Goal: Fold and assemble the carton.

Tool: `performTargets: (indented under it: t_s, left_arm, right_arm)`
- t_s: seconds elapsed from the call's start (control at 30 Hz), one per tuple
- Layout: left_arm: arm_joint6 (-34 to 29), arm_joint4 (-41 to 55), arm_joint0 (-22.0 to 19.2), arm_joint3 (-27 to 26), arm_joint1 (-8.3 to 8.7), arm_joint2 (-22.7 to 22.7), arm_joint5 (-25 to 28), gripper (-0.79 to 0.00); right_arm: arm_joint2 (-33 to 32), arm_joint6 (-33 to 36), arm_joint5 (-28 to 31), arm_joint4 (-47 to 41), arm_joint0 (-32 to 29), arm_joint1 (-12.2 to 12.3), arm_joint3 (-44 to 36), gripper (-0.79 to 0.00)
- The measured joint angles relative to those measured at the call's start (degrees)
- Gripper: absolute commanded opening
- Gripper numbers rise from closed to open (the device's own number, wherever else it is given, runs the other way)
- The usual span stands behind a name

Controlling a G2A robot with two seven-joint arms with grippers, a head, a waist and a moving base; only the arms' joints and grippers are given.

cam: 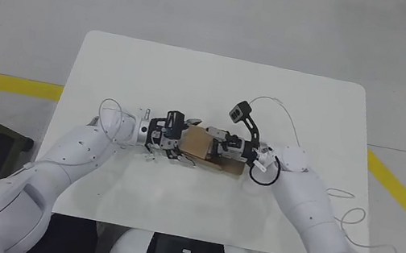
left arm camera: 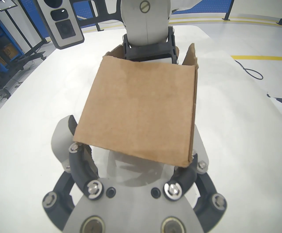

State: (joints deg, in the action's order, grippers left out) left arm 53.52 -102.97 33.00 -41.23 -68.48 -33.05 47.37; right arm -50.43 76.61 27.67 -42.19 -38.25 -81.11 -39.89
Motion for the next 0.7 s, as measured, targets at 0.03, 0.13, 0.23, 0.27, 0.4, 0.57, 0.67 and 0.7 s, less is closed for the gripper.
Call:
performTargets:
  t_s: [0.03, 0.13, 0.23, 0.27, 0.4, 0.57, 0.67, 0.7]
  left_arm:
    - [0.1, 0.0, 0.0, 0.0, 0.03, 0.0, 0.0, 0.000]
    - [0.3, -0.2, 0.0, 0.1, 0.12, -0.1, 0.1, 0.000]
    - [0.8, -0.5, 0.0, 0.1, 0.27, -0.1, 0.3, 0.000]
    - [1.0, -0.6, 0.0, 0.2, 0.32, -0.1, 0.3, 0.000]
    - [1.6, -0.9, 0.0, 0.3, 0.56, -0.2, 0.5, 0.000]
    - [1.9, -1.1, 0.1, 0.2, 0.76, -0.3, 0.5, 0.000]
    - [2.0, -1.3, 0.1, 0.1, 0.87, -0.3, 0.7, 0.000]
    - [2.0, -1.3, 0.1, 0.1, 0.91, -0.3, 0.7, 0.000]
  right_arm:
    - [0.2, -0.1, 0.1, 0.1, 0.2, -0.2, 0.5, 0.000]
    - [1.0, -0.7, 0.6, 0.5, 0.9, -0.8, 2.1, 0.000]
    - [1.5, -1.0, 1.0, 0.2, 1.4, -1.5, 3.6, 0.000]
    - [1.6, -1.1, 1.1, 0.0, 1.6, -1.7, 4.0, 0.000]
    - [2.1, -1.4, 1.4, -0.3, 2.1, -2.5, 5.3, 0.000]
    - [2.5, -1.5, 1.5, -0.8, 2.6, -3.3, 6.9, 0.000]
    - [2.7, -1.6, 1.6, -0.6, 2.8, -3.7, 7.9, 0.000]
    - [2.8, -1.6, 1.6, -0.5, 2.9, -3.9, 8.3, 0.000]
